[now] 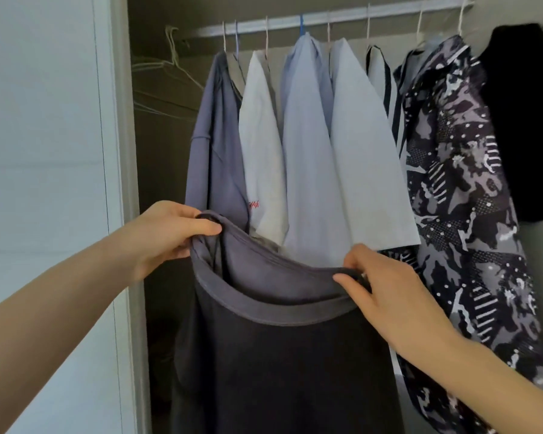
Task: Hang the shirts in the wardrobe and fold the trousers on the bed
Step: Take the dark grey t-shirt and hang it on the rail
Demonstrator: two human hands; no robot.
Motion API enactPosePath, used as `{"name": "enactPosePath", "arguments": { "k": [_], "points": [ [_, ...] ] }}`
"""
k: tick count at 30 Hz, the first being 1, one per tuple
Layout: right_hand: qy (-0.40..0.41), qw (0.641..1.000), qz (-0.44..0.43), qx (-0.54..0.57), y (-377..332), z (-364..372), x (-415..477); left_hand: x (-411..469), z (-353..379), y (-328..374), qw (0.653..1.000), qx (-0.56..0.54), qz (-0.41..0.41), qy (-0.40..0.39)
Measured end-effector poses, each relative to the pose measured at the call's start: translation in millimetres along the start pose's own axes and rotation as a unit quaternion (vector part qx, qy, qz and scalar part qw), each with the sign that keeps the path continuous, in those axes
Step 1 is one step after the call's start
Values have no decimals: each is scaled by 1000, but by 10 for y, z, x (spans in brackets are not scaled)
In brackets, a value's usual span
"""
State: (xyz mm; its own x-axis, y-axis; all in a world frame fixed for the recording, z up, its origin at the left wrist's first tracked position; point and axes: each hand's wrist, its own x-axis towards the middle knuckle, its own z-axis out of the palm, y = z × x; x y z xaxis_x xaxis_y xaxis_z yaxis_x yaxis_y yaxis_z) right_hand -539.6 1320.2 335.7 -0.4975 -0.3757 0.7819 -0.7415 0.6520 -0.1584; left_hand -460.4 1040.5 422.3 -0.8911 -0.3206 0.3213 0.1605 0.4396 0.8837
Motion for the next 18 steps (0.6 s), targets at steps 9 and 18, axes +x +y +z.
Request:
{"name": "enactPosePath", "arguments": {
  "k": [9,18],
  "points": [
    [-15,995,-17,-101,-264,-210,508,310,-231,443,950,196,180,165],
    [-58,992,-102,-56,-559,-190,895,429,-469,697,808,410,305,295]
  ]
}}
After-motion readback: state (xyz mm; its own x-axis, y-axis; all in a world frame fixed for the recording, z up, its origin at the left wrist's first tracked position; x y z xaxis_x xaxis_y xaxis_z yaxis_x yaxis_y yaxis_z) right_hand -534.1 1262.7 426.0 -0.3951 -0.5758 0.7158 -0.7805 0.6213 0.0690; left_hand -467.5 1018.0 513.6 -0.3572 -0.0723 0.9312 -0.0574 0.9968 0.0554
